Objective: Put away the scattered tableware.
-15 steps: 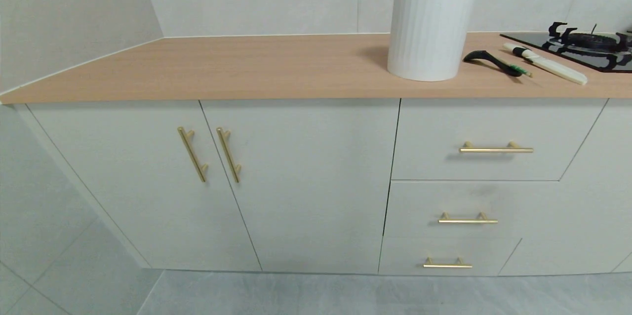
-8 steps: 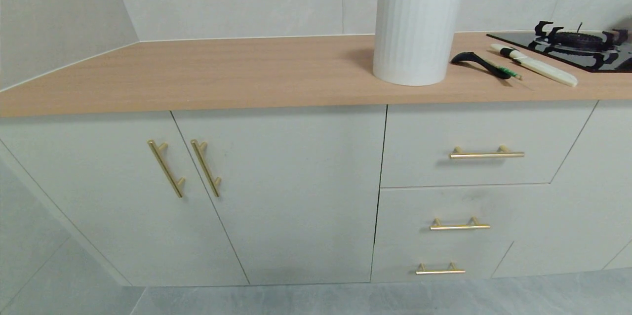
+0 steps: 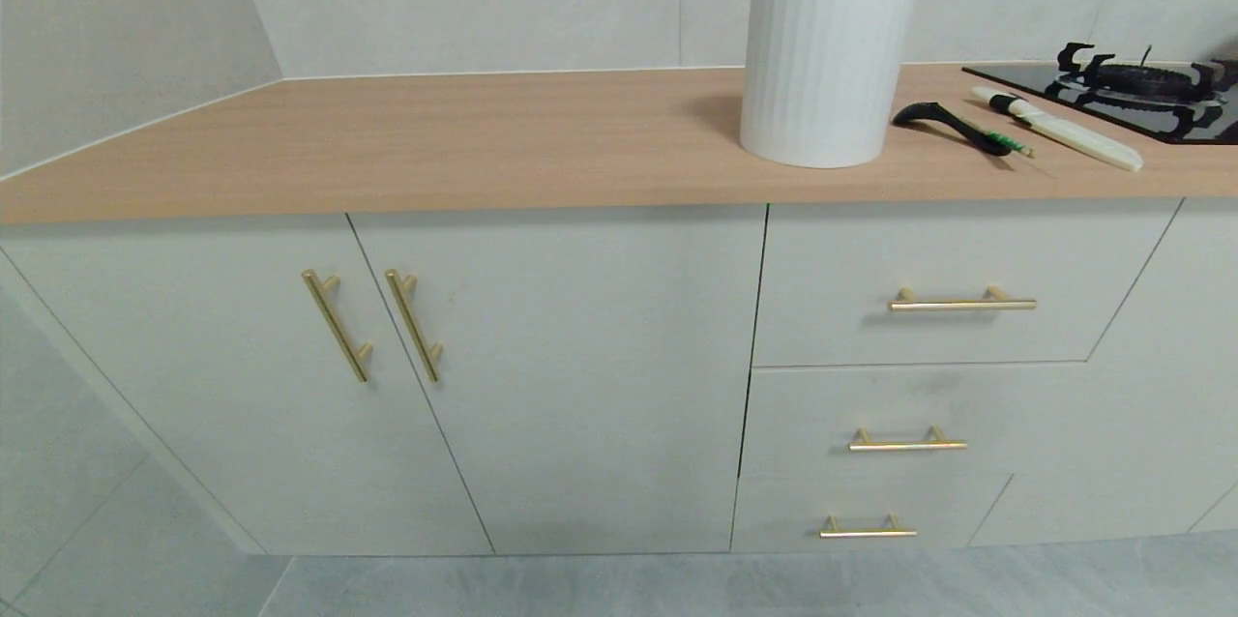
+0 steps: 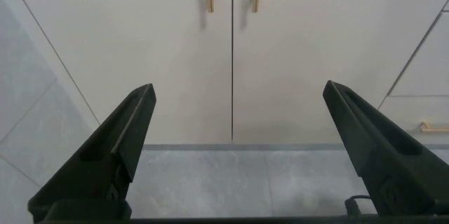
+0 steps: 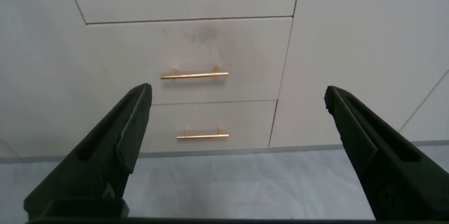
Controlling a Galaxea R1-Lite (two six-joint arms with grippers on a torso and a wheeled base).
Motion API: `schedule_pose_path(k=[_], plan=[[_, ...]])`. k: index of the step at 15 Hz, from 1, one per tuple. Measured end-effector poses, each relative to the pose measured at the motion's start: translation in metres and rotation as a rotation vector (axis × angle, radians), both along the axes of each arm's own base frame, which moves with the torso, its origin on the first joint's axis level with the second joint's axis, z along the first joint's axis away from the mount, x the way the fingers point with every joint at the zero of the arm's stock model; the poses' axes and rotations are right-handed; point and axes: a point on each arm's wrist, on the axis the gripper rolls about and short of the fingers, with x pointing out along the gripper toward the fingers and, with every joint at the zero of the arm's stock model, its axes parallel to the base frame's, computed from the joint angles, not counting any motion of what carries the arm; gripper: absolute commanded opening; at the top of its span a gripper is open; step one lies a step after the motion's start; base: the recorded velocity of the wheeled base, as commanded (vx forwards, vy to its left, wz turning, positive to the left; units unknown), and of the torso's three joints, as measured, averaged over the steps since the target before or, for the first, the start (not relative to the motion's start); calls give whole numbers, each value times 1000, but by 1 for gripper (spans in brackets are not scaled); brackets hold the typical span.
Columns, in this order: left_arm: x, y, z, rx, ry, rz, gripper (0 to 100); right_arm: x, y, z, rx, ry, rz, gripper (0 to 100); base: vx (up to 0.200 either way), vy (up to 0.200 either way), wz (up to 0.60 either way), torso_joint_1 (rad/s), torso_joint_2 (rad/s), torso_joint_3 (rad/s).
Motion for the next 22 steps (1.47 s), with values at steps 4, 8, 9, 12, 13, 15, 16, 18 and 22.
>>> schedule_pose_path(k=[4, 8, 9, 12, 13, 15, 16, 18, 22], plan=[[0, 0, 0, 1, 0, -1, 100, 0, 0, 0, -3, 0, 1, 100, 0, 0, 0, 0, 0, 0], [0, 0, 0, 1, 0, -1, 100, -6, 0, 23, 27, -77, 11, 100, 0, 0, 0, 0, 0, 0], [0, 0, 0, 1, 0, -2, 100, -8, 0, 34, 41, -99, 21, 100, 0, 0, 0, 0, 0, 0], [0, 0, 0, 1, 0, -1, 100, 3, 0, 56, 15, -11, 51, 100, 0, 0, 0, 0, 0, 0], [0, 0, 0, 1, 0, -1, 100, 14, 0, 61, 3, 62, 58, 100, 0, 0, 0, 0, 0, 0], [0, 0, 0, 1, 0, -1, 100, 47, 2, 73, -15, 234, 81, 100, 0, 0, 0, 0, 0, 0], [0, 0, 0, 1, 0, -1, 100, 67, 3, 78, -21, 315, 92, 100, 0, 0, 0, 0, 0, 0], [0, 0, 0, 1, 0, -1, 100, 116, 6, 82, -29, 457, 109, 100, 0, 0, 0, 0, 0, 0], [0, 0, 0, 1, 0, -1, 100, 217, 14, 53, -40, 610, 129, 100, 0, 0, 0, 0, 0, 0]])
